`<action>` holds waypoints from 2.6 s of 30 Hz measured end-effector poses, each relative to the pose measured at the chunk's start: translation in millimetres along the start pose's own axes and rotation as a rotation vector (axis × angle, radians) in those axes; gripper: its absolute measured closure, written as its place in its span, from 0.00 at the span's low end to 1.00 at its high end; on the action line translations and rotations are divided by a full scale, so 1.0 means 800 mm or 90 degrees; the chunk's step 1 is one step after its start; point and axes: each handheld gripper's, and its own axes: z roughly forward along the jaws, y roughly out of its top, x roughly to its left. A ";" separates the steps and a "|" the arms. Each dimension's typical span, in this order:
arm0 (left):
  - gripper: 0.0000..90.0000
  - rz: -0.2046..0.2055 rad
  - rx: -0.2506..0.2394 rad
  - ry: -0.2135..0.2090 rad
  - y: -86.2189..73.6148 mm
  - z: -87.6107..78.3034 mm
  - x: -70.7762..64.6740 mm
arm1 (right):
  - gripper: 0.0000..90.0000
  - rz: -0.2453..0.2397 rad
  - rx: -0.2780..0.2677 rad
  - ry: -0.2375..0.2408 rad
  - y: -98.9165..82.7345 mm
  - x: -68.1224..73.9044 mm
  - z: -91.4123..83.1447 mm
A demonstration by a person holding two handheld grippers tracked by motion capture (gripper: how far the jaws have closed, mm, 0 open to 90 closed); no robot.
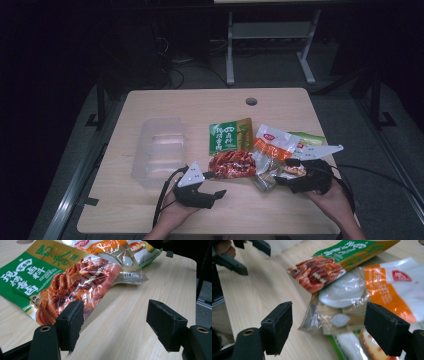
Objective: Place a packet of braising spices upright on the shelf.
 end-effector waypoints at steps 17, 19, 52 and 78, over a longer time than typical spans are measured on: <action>0.33 0.006 -0.007 0.005 0.004 0.009 0.007 | 0.25 -0.021 0.057 0.026 0.077 -0.019 0.047; 0.33 0.008 -0.007 0.005 0.004 0.009 0.007 | 0.25 -0.017 0.060 0.027 0.082 -0.021 0.050; 0.32 0.007 -0.012 0.006 0.004 0.008 0.007 | 0.32 0.095 0.204 -0.011 0.133 -0.112 0.176; 0.31 -0.021 -0.026 0.010 0.008 0.003 0.013 | 1.00 0.105 0.100 0.082 0.135 -0.092 0.141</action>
